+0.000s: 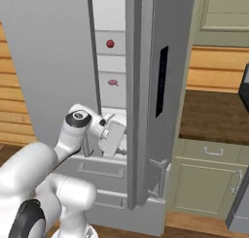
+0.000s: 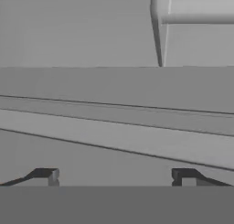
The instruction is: Take the strawberry from the fridge and place it on top of the pancake, located on the dining counter.
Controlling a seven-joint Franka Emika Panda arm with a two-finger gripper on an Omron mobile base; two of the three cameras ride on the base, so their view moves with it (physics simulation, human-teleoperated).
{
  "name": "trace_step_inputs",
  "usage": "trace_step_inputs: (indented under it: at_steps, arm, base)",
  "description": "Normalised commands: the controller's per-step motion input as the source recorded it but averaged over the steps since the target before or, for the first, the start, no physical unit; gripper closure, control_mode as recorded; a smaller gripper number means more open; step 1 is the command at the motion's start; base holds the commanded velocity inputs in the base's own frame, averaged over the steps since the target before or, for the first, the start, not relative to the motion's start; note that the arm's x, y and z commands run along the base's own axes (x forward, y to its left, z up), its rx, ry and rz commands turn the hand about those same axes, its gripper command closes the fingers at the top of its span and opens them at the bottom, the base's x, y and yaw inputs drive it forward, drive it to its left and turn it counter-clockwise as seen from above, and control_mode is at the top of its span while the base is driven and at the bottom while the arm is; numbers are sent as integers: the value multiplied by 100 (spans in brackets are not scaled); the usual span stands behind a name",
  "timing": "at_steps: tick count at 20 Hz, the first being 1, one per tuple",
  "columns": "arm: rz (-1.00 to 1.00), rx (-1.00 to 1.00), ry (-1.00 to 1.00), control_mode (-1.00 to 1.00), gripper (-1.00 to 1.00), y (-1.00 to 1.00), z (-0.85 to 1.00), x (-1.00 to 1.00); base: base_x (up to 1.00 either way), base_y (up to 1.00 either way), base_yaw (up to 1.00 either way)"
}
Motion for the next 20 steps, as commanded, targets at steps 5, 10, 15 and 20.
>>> trace_step_inputs:
  at_steps: [5,10,15,20]
  arm:
    - [-15,0,-15,-100,-100,-94,0,-40]
    - [-1,1,-13,-100,-100,-76,0,0]
    - [0,3,0,-100,-100,-29,0,-5]
    - [1,10,-7,-100,-100,67,0,-17]
  base:
    - [0,0,0]
    - [0,0,0]
    - [0,0,0]
    - [0,0,0]
